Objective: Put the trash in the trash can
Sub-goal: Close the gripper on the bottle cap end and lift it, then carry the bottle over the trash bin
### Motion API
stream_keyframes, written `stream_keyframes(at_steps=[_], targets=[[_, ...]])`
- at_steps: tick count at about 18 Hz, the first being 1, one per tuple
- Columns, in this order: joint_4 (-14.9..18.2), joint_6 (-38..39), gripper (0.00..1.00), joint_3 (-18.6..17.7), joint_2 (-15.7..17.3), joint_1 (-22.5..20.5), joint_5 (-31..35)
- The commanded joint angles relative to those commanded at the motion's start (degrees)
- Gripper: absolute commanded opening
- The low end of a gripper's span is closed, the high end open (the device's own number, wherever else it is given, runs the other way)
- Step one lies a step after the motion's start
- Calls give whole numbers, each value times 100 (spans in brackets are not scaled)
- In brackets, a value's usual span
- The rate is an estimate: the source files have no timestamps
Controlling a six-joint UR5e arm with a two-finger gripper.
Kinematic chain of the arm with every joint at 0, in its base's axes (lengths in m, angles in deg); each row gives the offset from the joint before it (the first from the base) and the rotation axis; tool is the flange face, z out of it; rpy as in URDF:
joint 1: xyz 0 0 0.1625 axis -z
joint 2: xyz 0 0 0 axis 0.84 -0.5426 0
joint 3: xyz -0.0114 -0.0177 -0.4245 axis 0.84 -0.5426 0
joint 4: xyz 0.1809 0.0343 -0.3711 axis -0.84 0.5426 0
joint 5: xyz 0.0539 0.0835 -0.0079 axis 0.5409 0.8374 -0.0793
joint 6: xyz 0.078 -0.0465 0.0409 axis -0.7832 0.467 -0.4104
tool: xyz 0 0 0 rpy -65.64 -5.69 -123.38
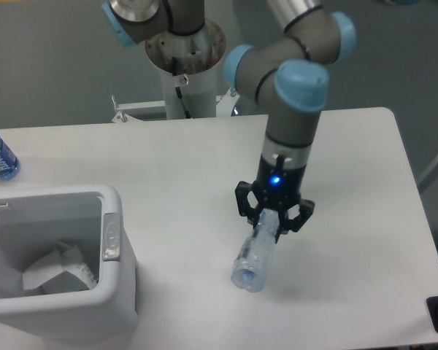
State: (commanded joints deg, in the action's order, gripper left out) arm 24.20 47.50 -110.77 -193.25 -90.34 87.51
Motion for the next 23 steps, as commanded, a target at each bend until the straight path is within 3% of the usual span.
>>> stream_keyframes(at_steps=[5, 8, 10, 13, 17, 21, 23], targets=[[-9, 1485, 45, 729, 255, 228, -502], [0, 2153, 45, 1126, 290, 894, -502], [0, 2445, 45, 1083, 421, 1107, -493], [0, 2656, 45, 1039, 422, 1835, -449], [0, 2762, 46, 1003, 361, 2337, -449], [0, 2762, 56, 994, 220, 2531, -449], [0, 2710, 93, 1021, 159, 2549, -449]])
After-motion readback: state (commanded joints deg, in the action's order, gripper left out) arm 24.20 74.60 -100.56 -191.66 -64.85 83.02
